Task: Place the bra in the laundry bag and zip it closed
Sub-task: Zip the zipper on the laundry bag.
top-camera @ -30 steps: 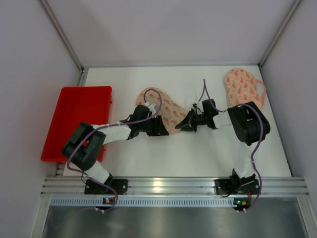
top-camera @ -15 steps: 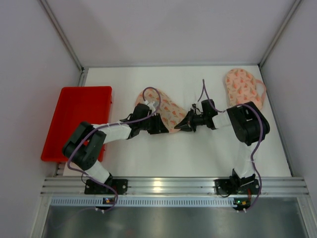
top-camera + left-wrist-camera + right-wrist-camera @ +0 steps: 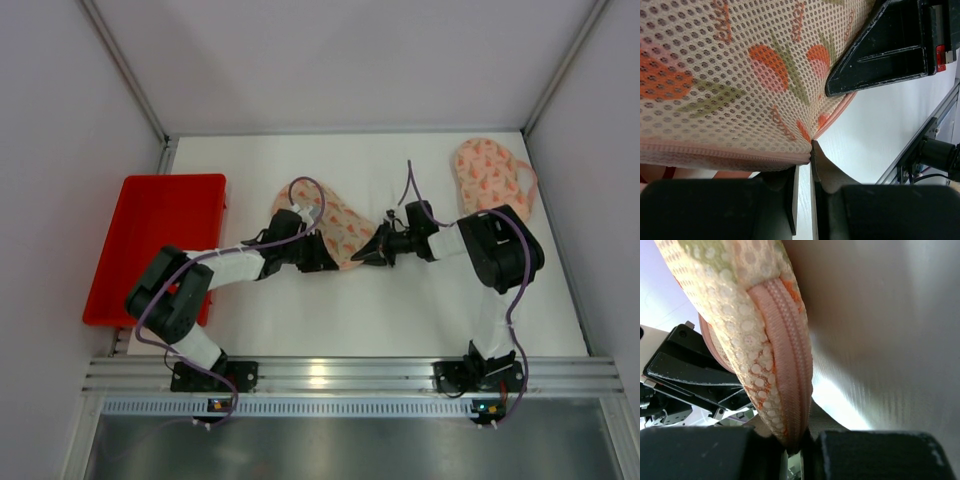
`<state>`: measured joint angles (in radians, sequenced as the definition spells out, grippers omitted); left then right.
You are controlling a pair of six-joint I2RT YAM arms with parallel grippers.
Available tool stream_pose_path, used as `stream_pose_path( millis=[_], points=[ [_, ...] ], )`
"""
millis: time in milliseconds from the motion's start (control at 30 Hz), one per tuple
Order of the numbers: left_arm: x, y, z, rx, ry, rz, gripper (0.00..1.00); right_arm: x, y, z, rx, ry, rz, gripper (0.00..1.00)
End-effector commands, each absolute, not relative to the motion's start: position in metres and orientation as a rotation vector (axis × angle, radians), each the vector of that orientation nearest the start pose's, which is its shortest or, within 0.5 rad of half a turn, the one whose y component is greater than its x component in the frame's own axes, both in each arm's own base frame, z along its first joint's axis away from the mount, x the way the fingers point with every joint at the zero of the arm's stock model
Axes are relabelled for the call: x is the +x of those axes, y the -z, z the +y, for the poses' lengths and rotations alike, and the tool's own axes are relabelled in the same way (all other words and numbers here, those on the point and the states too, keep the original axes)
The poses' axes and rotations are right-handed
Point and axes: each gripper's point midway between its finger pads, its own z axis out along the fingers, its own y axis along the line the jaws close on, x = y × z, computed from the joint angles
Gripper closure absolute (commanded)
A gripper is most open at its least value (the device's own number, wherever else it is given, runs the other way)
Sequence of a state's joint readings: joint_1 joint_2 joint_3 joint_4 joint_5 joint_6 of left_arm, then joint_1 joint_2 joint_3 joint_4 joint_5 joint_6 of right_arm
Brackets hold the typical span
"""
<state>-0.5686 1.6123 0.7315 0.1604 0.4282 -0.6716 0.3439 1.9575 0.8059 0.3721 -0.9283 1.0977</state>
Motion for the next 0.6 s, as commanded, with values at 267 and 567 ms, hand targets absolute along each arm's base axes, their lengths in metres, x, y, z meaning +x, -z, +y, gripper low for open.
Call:
stream_pose_path(
  millis=[267, 567],
  points=[
    [0.274, -0.051, -0.233, 0.246, 0.826, 2.547, 1.00, 0.308, -0.027, 0.242, 0.400, -1.528, 2.688, 1.00],
    [0.270, -0.055, -0.244, 0.310, 0.983, 2.559, 0.99, 0.311, -0.025, 0.236, 0.367, -1.506, 2.682, 1.00]
  ],
)
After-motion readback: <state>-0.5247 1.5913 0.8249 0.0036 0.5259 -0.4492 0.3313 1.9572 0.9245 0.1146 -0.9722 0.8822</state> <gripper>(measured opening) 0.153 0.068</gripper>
